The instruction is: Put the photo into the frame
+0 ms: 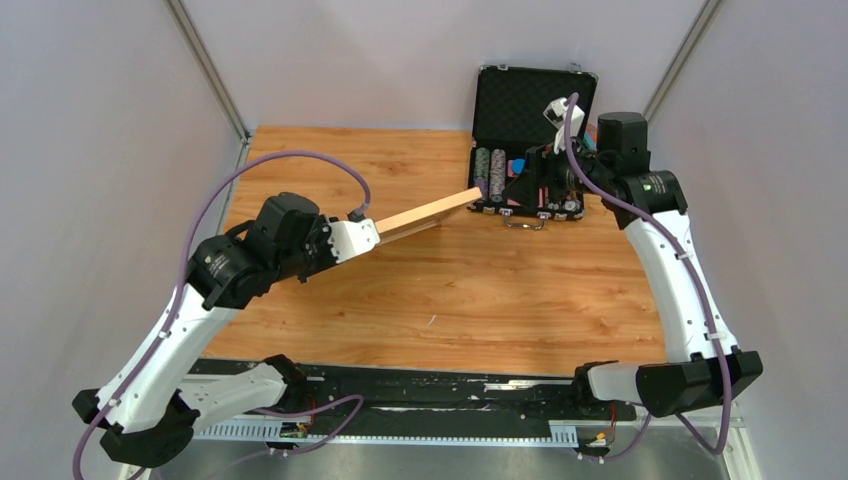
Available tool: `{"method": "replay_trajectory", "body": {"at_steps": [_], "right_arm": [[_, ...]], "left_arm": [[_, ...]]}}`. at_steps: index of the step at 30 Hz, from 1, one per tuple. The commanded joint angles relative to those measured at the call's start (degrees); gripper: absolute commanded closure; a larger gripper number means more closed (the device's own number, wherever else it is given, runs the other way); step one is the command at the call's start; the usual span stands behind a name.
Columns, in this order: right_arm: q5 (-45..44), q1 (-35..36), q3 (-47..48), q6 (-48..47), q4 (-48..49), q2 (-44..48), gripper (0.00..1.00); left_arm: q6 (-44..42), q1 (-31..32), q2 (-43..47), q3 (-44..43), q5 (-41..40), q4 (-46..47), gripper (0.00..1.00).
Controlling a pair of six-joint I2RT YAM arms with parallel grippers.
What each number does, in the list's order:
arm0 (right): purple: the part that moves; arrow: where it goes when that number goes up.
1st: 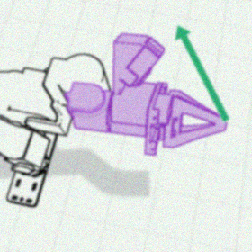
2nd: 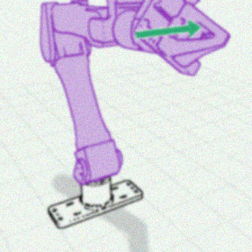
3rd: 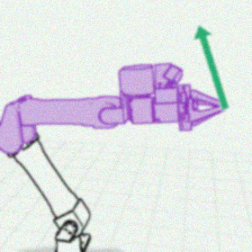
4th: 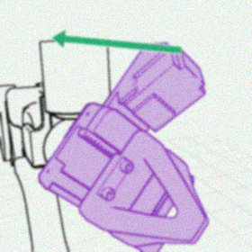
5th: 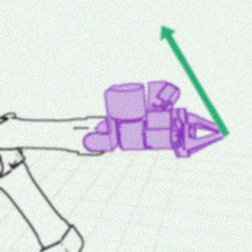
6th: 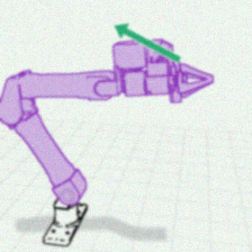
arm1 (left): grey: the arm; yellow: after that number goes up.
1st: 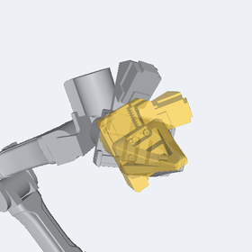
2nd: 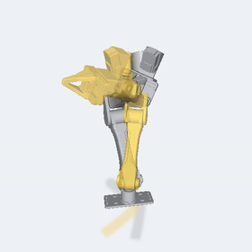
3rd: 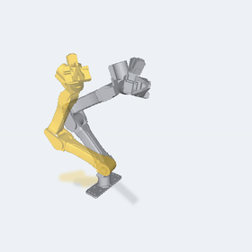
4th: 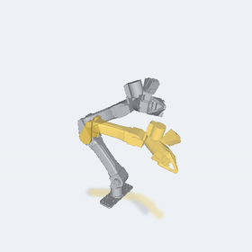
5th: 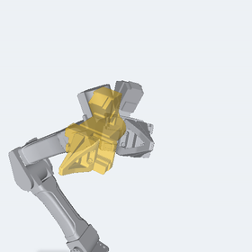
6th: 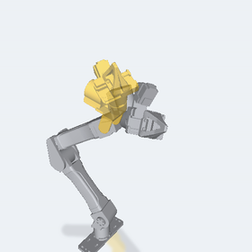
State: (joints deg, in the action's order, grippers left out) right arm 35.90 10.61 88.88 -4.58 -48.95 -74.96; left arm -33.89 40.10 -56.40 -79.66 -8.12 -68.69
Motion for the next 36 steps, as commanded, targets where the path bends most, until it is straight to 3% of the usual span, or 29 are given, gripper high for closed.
{"method": "replay_trajectory", "body": {"at_steps": [1,9,18,36], "right_arm": [[1.8,-0.6,0.1,1.2,2.6,-0.7,0.32],[2.1,-1.0,0.0,1.5,2.8,-1.4,0.32],[3.1,-1.3,-0.2,1.8,3.1,-1.8,0.32],[5.2,-1.7,-1.3,2.3,3.9,-3.1,0.33]], "left_arm": [[-0.9,-2.9,1.1,-1.3,-4.2,6.1,1.00],[3.6,-10.3,-3.7,-1.2,0.2,9.8,1.00],[13.1,-22.3,-12.0,-6.9,14.6,11.2,1.00],[29.0,-23.3,-21.8,-20.1,24.9,13.5,1.00]]}}
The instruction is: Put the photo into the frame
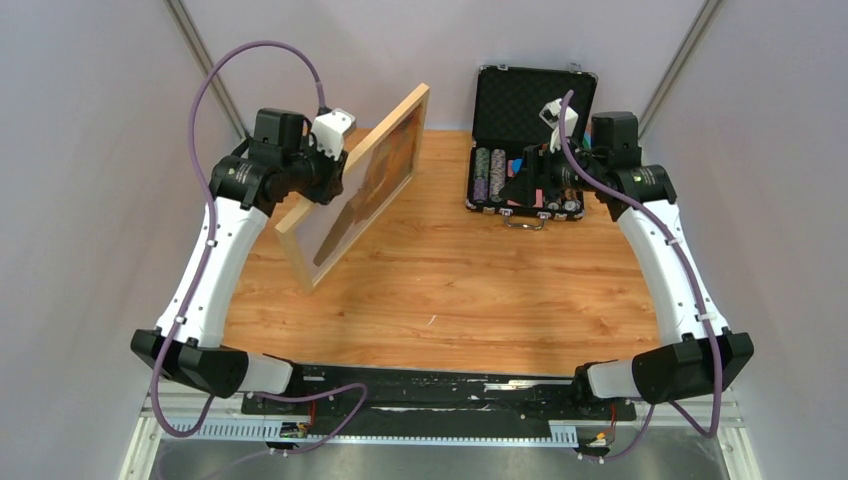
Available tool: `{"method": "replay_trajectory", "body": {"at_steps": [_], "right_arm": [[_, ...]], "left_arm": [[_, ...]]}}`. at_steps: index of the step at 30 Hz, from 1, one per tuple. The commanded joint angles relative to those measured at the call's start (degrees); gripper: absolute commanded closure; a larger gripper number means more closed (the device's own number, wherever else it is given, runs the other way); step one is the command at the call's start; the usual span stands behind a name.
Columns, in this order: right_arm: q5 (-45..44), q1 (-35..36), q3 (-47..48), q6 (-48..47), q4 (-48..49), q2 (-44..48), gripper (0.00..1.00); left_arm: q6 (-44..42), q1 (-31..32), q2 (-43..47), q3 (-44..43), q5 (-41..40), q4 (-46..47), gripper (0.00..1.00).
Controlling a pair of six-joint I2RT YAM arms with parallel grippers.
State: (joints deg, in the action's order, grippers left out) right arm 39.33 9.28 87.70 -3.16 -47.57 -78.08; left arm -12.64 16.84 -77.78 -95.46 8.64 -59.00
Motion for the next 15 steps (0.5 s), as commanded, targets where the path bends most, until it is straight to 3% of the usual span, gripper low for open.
{"method": "replay_trajectory", "body": {"at_steps": [1,6,15], "right_arm": [[1.8,-0.3,-0.3,0.9,2.5,0.1,0.33],[2.1,-0.7,-1.0,0.9,2.7,0.5,0.33],[2.6,-1.0,-2.3,1.0,3.2,0.9,0.33]], "left_arm": [[9.8,-0.5,-0.8,-4.4,9.3,4.4,1.00],[18.3,-3.6,-1.0,-2.6,15.1,7.5,1.00],[26.8,-10.8,4.4,10.1,19.5,18.0,1.00]]}}
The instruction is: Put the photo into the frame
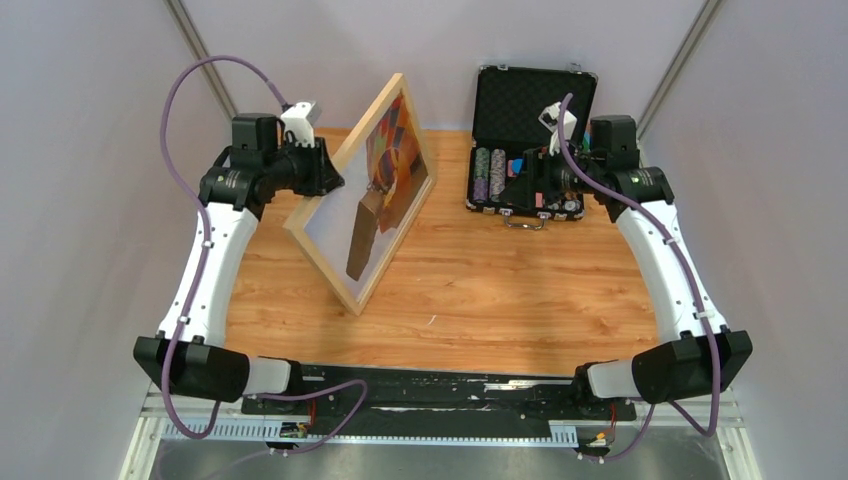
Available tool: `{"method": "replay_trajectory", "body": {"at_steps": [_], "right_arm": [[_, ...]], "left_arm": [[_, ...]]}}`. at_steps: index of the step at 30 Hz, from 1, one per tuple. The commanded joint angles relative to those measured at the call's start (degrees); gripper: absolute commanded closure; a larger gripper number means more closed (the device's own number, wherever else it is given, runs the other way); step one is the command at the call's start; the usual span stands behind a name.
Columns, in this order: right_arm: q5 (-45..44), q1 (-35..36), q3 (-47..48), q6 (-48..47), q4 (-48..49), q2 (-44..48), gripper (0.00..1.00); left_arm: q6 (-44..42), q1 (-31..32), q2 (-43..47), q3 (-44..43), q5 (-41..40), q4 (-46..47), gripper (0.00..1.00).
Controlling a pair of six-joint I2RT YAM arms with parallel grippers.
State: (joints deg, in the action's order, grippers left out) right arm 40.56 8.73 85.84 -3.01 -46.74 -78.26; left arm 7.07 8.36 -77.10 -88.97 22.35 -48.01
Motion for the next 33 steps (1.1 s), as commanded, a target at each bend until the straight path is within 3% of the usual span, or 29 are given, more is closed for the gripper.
{"method": "replay_trajectory", "body": {"at_steps": [1,15,22,33], "right_arm": [[1.4,-0.5,-0.6,0.8,2.4,1.1,0.33],[2.6,-0.5,-2.0,1.1,3.5,0.2,0.32],[7.6,-0.6,-8.3,0.4,9.5,0.8,0.32],[11.6,0.7,-16.7,-0.7,18.1,-2.4,0.34]], "left_arm": [[7.5,-3.4,4.9,5.9,5.8,7.7,1.00],[10.8,-14.0,10.7,22.1,9.0,15.0,1.00],[10.6,-16.1,10.2,28.9,13.9,19.3,1.00],[17.2,-16.9,9.8,42.4,20.4,37.0,1.00]]}}
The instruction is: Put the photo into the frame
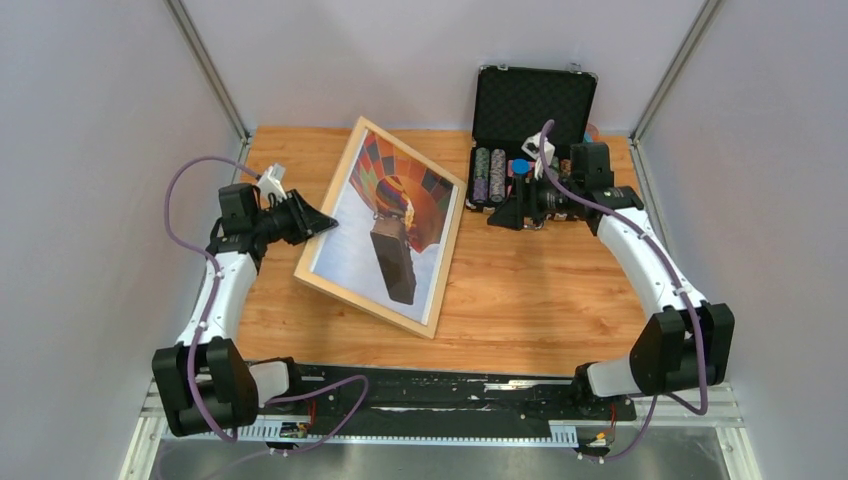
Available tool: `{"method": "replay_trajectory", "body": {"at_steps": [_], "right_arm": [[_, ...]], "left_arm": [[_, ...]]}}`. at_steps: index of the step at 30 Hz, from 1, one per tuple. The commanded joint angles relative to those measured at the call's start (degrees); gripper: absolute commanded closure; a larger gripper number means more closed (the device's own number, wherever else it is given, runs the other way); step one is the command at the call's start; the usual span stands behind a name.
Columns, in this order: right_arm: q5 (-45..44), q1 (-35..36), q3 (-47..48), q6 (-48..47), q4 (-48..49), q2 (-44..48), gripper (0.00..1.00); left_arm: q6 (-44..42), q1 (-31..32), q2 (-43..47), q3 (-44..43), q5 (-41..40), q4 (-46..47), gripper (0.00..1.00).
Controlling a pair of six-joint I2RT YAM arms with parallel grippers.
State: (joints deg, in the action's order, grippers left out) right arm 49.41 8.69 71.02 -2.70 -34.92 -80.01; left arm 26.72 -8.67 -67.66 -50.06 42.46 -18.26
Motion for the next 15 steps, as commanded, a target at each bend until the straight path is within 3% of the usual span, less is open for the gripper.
{"method": "replay_trajectory", "body": {"at_steps": [1,13,15], "right_arm": [[2.8,0.8,-2.8,-1.0,7.4,-0.8,0.34],[3.1,1.7,-6.4,-0.5,12.4,-6.2,0.35],[2.9,2.0,-6.5,-0.4,12.8,-7.5,0.35]], "left_arm": [[-1.8,-0.1,0.9,5.2,-0.5,9.0,1.00],[1.7,-4.3,1.0,12.0,-10.9,12.2,1.00],[2.0,-4.5,0.3,12.6,-11.4,12.8,0.93]]}}
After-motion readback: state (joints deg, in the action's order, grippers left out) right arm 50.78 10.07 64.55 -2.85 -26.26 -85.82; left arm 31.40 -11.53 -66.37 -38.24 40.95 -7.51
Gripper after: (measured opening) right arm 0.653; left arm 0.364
